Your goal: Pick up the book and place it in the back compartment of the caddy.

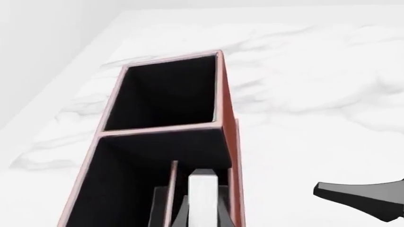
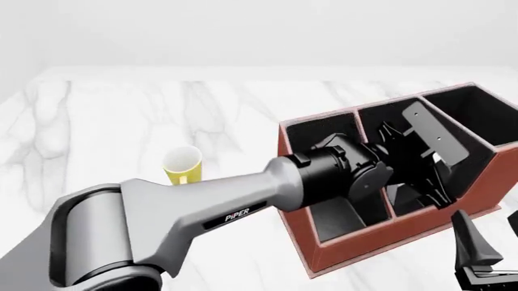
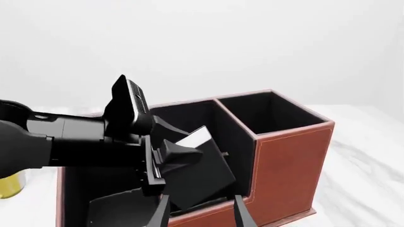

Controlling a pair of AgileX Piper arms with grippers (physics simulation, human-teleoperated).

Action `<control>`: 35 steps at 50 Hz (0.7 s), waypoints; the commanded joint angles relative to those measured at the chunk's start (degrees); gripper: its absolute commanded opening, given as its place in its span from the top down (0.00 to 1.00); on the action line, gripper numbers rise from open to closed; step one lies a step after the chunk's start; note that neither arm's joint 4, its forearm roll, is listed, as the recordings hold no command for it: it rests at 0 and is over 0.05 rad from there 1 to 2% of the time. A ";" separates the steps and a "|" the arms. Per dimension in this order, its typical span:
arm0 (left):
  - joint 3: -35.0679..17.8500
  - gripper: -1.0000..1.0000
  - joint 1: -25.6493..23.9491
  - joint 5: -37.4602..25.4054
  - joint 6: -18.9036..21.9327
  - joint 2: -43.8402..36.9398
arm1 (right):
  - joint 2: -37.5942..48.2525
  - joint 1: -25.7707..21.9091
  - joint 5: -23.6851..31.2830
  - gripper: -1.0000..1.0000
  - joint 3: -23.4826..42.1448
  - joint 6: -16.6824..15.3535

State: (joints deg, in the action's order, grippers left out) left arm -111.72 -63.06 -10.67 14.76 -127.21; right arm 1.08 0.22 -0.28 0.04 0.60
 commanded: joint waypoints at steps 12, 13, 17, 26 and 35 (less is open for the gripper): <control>0.24 0.00 1.72 1.56 0.06 -2.60 | -0.28 -0.09 0.17 0.00 0.01 -0.08; 0.26 0.00 1.72 1.57 0.06 -2.59 | -0.29 -0.09 0.18 0.00 0.01 -0.08; 0.50 0.00 2.15 2.05 -0.37 -2.33 | -0.48 -0.04 0.35 0.00 0.02 -0.07; 1.30 0.00 2.01 2.21 -0.82 -0.81 | -0.47 -0.04 0.35 0.00 0.01 -0.07; 3.87 0.00 1.52 1.97 -0.27 3.29 | -0.25 -0.07 0.18 0.00 0.01 0.01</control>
State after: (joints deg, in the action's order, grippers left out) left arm -109.77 -61.39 -8.69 14.31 -127.07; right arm 0.76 0.17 -0.06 0.06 0.57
